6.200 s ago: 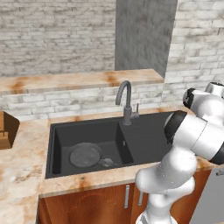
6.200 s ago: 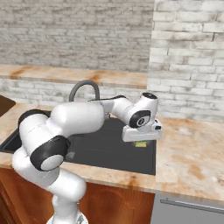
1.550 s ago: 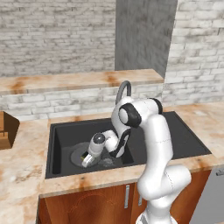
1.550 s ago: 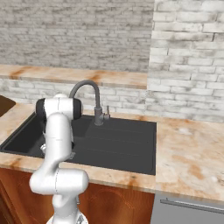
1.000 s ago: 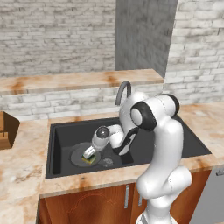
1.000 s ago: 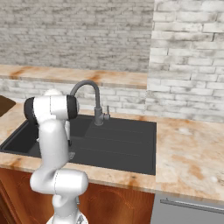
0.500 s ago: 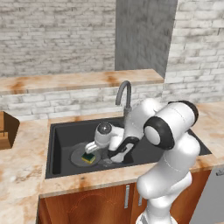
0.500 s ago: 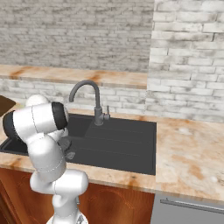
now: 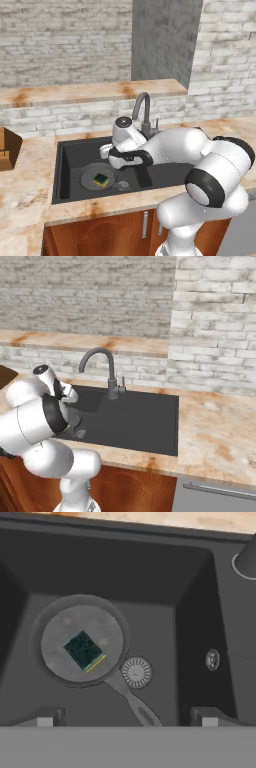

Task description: Pick the pan and sponge and place them into the sink. Then turn on the water.

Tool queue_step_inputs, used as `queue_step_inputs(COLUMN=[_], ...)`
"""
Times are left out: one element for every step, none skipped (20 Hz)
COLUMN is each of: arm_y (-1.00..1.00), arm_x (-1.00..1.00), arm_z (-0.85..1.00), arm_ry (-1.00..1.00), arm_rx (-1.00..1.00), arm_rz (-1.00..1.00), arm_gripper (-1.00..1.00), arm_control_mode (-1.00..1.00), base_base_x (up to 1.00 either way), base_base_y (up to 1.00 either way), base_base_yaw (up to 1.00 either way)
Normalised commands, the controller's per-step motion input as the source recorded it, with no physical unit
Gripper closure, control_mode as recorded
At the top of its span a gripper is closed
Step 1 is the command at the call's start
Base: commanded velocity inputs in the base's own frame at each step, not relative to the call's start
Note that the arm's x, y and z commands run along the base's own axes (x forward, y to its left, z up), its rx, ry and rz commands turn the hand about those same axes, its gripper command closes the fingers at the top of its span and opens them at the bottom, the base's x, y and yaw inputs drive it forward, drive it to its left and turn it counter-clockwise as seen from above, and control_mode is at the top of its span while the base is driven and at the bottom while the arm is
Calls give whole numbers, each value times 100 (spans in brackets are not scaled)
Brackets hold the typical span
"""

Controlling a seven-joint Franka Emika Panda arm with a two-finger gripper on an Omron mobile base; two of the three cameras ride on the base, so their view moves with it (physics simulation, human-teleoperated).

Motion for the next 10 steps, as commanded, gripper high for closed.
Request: queue_step_inputs(arm_y=[0, 0, 0, 0, 0, 0, 0, -5, -45, -51], arm_x=[-18, -44, -75, -55, -59, -54, -48, -52, -61, -68], arm_z=[100, 100, 46, 0, 0, 0, 19, 45, 60, 61], arm_ry=[5, 0, -1, 0, -5, -1, -1, -11, -16, -15], arm_rx=[0, 0, 0, 0, 0, 0, 0, 3, 16, 19], arm_rz=[-15, -10, -17, -23, -21, -16, -11, -8, -22, -23], arm_gripper=[-100, -100, -100, -100, -100, -100, -100, -100, -100, -100], arm_control_mode=[-100, -100, -100, -100, -100, -100, -100, -100, -100, -100], base_base_x=[0, 0, 0, 0, 0, 0, 0, 0, 0, 0], base_base_y=[0, 0, 0, 0, 0, 0, 0, 0, 0, 0], base_base_yaw=[0, 0, 0, 0, 0, 0, 0, 0, 0, 0])
